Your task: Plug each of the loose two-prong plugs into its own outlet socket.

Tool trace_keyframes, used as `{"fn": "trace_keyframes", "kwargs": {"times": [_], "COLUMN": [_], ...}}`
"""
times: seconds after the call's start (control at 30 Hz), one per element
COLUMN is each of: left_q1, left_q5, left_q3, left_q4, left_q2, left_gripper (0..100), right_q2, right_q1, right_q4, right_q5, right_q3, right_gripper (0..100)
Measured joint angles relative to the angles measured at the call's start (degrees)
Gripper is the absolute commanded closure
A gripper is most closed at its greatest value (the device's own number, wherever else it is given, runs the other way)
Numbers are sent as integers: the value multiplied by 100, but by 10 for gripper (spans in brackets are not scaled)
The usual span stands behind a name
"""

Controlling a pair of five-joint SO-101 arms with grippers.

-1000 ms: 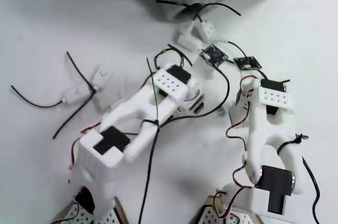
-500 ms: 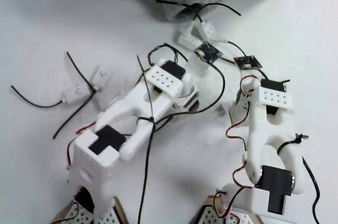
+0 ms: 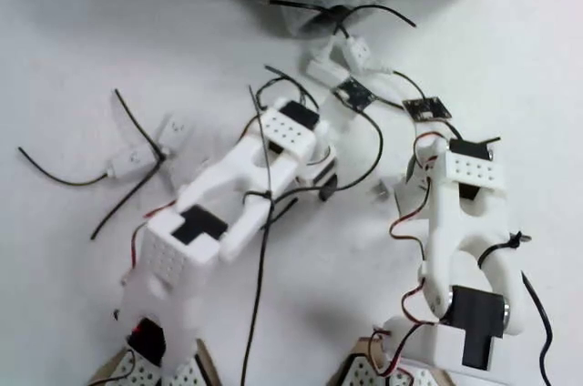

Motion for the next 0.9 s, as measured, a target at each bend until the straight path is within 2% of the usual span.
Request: {"fn": "trace_keyframes", "kwargs": {"times": [0.13,0.2,0.53,0.73,0.9], "left_q1": [9,9,-220,-782,-985], "left_q5": [-18,-18,-18,-18,-246], "left_q3": [-334,-448,-914,-2136,-3420], "left_q4": [176,229,158,105,44], "left_q2": [202,237,273,325,1020], "left_gripper": [921,954,951,951,951], "right_q2": [0,0,0,0,0], "right_q1": [0,0,0,0,0], "right_q4": [0,0,0,0,0], "right_q5": [0,0,0,0,0], "right_q3": [0,0,0,0,0], "right_gripper": [714,714,714,714,714]}}
